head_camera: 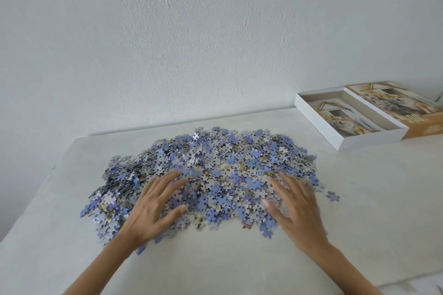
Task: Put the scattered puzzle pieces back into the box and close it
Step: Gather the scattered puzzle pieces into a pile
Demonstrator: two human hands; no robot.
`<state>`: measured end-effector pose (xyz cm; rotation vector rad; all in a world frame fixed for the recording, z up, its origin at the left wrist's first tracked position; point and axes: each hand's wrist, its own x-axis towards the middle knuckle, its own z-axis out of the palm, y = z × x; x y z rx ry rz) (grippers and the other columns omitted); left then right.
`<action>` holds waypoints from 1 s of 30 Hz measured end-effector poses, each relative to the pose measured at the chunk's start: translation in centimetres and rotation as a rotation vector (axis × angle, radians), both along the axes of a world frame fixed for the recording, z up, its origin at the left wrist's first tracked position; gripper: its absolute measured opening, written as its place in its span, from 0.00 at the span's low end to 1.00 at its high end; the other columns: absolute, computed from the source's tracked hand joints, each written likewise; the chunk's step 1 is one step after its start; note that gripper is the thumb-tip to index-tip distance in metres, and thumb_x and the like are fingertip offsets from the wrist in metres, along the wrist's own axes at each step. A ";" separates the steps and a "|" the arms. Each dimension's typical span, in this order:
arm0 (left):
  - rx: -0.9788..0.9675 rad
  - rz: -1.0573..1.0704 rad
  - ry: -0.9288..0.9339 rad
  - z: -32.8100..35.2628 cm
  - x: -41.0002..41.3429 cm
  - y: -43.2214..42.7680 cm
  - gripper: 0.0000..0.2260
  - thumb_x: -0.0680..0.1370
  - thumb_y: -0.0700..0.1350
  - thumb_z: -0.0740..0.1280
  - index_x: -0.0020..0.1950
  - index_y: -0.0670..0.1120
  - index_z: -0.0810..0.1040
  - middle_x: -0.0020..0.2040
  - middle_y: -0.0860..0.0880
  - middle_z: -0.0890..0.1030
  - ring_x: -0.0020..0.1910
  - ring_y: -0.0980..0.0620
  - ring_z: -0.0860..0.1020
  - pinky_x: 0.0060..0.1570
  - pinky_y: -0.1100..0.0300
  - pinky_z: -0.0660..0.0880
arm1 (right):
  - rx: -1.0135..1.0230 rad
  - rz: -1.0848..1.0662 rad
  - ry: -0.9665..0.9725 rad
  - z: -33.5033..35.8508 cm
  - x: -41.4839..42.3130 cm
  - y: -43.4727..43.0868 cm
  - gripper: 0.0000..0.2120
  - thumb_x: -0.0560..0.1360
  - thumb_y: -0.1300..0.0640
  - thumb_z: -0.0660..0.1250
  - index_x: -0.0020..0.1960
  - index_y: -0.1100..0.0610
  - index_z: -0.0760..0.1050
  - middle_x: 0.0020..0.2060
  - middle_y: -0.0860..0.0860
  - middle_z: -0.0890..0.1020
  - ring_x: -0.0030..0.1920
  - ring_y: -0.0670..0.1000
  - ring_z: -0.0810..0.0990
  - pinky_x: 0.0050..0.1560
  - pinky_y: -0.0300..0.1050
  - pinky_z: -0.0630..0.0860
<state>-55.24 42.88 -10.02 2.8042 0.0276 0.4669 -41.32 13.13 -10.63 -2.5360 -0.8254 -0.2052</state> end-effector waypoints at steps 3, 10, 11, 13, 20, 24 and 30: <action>0.078 -0.057 0.083 -0.8 -2.2 0.3 0.32 0.74 0.71 0.47 0.75 0.59 0.54 0.76 0.56 0.55 0.75 0.57 0.52 0.72 0.43 0.49 | -0.111 -0.101 0.033 -0.4 0.2 -2.7 0.40 0.66 0.23 0.38 0.72 0.41 0.55 0.73 0.50 0.59 0.73 0.56 0.55 0.70 0.60 0.46; 0.165 -0.045 0.181 -0.9 -0.4 -1.0 0.37 0.71 0.75 0.46 0.75 0.61 0.43 0.77 0.56 0.45 0.75 0.57 0.42 0.73 0.51 0.39 | -0.328 -0.008 0.129 -0.8 0.4 -2.1 0.49 0.53 0.19 0.25 0.69 0.41 0.26 0.71 0.54 0.29 0.72 0.55 0.30 0.71 0.55 0.37; 0.185 -0.052 0.178 -0.9 0.1 -1.1 0.37 0.71 0.75 0.47 0.75 0.60 0.43 0.77 0.56 0.45 0.75 0.57 0.42 0.72 0.51 0.38 | -0.329 0.005 0.134 -0.8 0.4 -1.6 0.49 0.53 0.19 0.25 0.69 0.41 0.25 0.71 0.54 0.28 0.71 0.55 0.29 0.71 0.55 0.36; 0.207 -0.064 0.169 -1.0 0.8 -1.5 0.37 0.72 0.74 0.49 0.76 0.59 0.44 0.77 0.55 0.47 0.75 0.57 0.42 0.72 0.52 0.37 | -0.326 0.010 0.131 -0.8 0.6 -0.8 0.50 0.53 0.19 0.25 0.69 0.42 0.25 0.71 0.55 0.28 0.72 0.56 0.29 0.71 0.56 0.36; 0.055 -0.014 0.012 -0.5 1.3 -0.3 0.30 0.75 0.69 0.44 0.75 0.59 0.53 0.76 0.55 0.54 0.73 0.58 0.54 0.71 0.45 0.52 | -0.140 -0.082 0.062 -0.5 1.3 -0.5 0.46 0.61 0.21 0.30 0.74 0.41 0.42 0.75 0.53 0.50 0.75 0.54 0.47 0.71 0.57 0.40; 0.024 0.135 -0.040 0.2 1.1 2.5 0.31 0.75 0.70 0.43 0.74 0.57 0.57 0.74 0.53 0.58 0.72 0.55 0.58 0.69 0.44 0.54 | -0.044 -0.118 0.090 -0.5 3.4 -0.6 0.44 0.61 0.21 0.33 0.72 0.39 0.47 0.75 0.53 0.52 0.74 0.55 0.49 0.71 0.59 0.44; 0.102 0.156 0.080 -1.1 1.5 1.8 0.36 0.72 0.74 0.40 0.75 0.58 0.52 0.76 0.52 0.52 0.75 0.52 0.52 0.72 0.45 0.46 | -0.156 -0.055 0.127 -1.1 4.4 1.2 0.48 0.55 0.19 0.27 0.71 0.40 0.35 0.74 0.53 0.39 0.74 0.55 0.40 0.71 0.59 0.40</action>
